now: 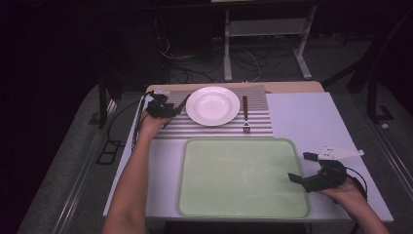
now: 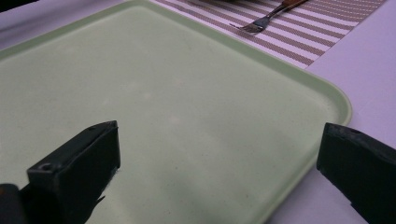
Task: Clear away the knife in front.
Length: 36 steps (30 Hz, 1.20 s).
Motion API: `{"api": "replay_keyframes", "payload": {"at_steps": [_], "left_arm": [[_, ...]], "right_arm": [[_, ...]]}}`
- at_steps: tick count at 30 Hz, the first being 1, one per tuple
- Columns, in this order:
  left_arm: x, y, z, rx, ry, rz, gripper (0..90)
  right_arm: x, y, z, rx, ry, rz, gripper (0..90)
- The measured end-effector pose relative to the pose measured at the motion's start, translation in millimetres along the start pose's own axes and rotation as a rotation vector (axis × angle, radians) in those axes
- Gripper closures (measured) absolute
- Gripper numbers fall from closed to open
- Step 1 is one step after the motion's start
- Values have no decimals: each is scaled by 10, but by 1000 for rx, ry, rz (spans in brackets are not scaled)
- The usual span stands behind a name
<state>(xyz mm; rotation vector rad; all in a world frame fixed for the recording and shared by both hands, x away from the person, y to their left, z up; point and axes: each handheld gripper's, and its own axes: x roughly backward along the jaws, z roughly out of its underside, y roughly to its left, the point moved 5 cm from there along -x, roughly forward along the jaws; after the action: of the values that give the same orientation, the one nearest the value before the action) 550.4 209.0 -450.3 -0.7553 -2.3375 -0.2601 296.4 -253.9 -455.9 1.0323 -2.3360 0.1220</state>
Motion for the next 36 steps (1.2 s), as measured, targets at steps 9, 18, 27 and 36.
{"api": "replay_keyframes", "payload": {"at_steps": [9, 18, 27, 36], "left_arm": [[-245, 125, -22, 24, 50, -28, 620], [-391, 144, -20, 43, 52, -27, 682], [-460, 160, 44, 50, 87, -52, 742], [-460, 165, 47, 44, 86, -51, 767]], "right_arm": [[4, -8, -1, -2, -4, -1, 0], [5, -9, -5, -5, -7, -6, 0], [12, -8, -8, -6, -12, -8, 0], [10, -10, -9, -9, -12, -5, 0]]}}
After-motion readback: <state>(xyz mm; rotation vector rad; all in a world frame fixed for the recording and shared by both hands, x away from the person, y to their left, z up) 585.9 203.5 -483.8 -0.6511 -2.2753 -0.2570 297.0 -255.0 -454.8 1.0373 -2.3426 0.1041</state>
